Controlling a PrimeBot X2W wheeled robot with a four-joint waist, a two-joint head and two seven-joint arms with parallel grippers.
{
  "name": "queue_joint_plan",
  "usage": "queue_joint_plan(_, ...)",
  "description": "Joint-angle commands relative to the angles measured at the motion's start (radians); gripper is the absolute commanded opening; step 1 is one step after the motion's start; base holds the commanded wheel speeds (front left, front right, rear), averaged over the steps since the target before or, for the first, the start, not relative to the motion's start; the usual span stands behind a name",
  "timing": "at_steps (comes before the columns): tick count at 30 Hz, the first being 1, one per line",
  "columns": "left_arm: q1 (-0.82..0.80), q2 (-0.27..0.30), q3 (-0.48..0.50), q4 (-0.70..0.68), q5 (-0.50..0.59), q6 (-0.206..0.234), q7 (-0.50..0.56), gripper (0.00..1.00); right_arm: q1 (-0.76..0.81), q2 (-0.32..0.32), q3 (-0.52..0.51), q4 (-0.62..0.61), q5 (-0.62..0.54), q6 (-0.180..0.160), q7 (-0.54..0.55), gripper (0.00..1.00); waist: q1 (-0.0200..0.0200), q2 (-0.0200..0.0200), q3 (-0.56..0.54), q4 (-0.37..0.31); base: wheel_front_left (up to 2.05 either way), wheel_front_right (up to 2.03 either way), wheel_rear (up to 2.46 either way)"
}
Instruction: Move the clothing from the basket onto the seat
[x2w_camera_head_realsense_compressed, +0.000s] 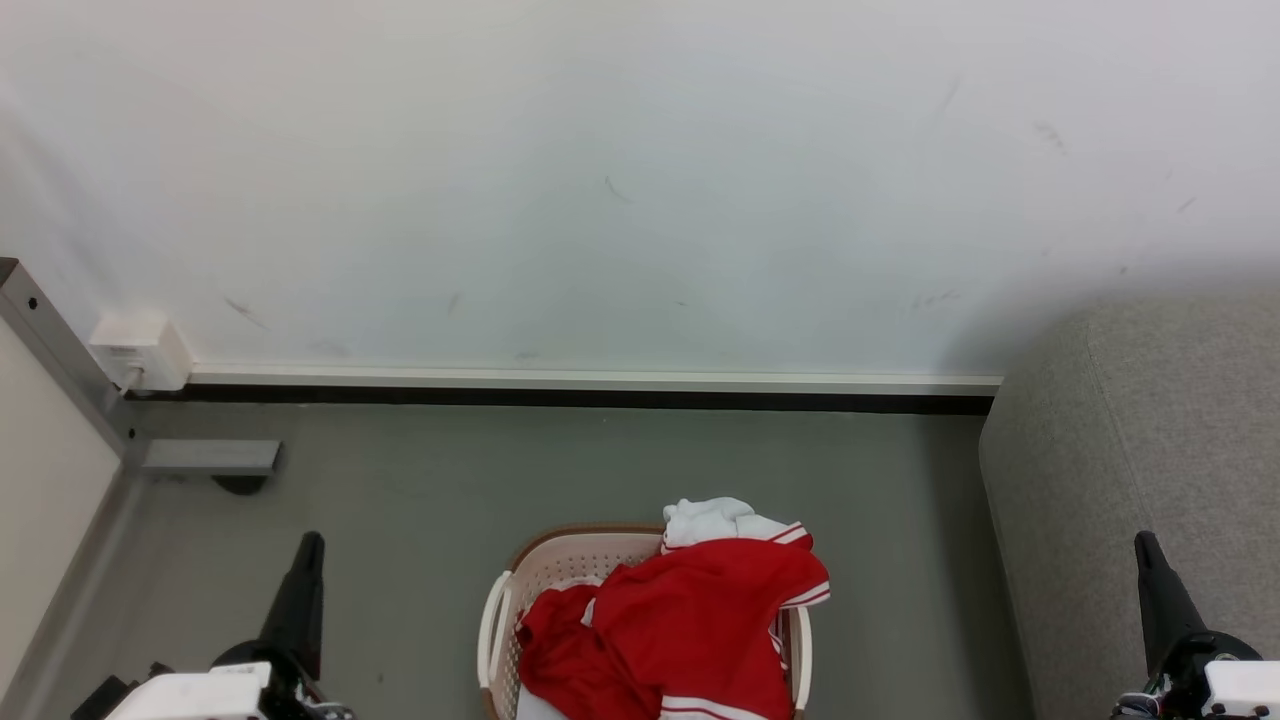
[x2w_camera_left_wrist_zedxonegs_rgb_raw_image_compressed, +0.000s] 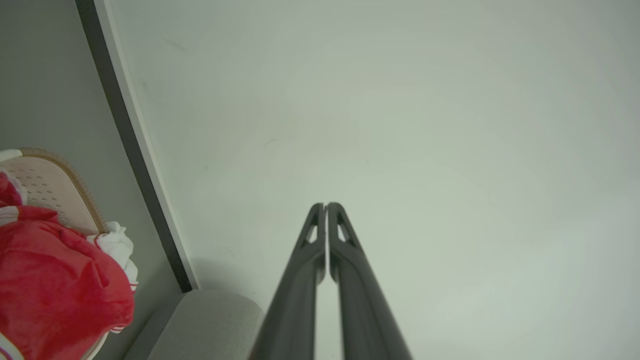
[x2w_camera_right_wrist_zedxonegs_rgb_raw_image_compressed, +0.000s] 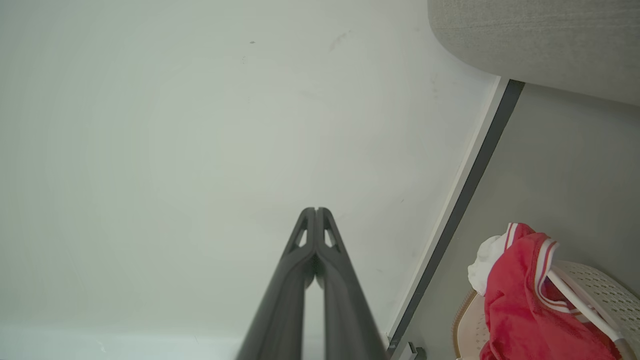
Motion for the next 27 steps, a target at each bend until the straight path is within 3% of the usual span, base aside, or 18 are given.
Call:
queue_joint_plan(1, -0.007, 0.002, 0.001, -0.002, -0.014, -0.006, 0.003, 0.0, -0.011, -0.006, -0.004, -0.005, 0.002, -0.002, 0.002, 0.0, 0.0, -0.0001, 0.0, 0.0, 0.0, 0.0, 0.0)
queue_joint_plan(7, -0.007, 0.002, 0.001, -0.002, -0.014, -0.006, 0.003, 0.0, -0.011, -0.006, -0.004, -0.005, 0.002, -0.002, 0.002, 0.0, 0.0, -0.0001, 0.0, 0.0, 0.0, 0.0, 0.0)
queue_joint_plan(8, 0.0, 0.0, 0.0, 0.0, 0.0, 0.0, 0.0, 1.0, 0.0, 0.0, 0.0, 0.0, 0.0, 0.0, 0.0, 1.0, 0.0, -0.0001, 0.0, 0.0, 0.0, 0.0, 0.0)
queue_joint_plan(17, 0.018, -0.003, -0.008, 0.007, 0.012, 0.003, -0.031, 1.0, 0.021, 0.007, 0.02, -0.006, -0.014, 0.0, -0.027, 1.0, 0.0, -0.0001, 0.001, 0.001, 0.0, 0.0, 0.0)
queue_joint_plan(27, 0.016, -0.003, 0.002, -0.047, 0.218, 0.002, -0.079, 1.0, 0.017, -0.015, 0.05, -0.063, -0.15, 0.0, -0.079, 1.0, 0.0, -0.0001, 0.004, 0.0, 0.0, 0.0, 0.0)
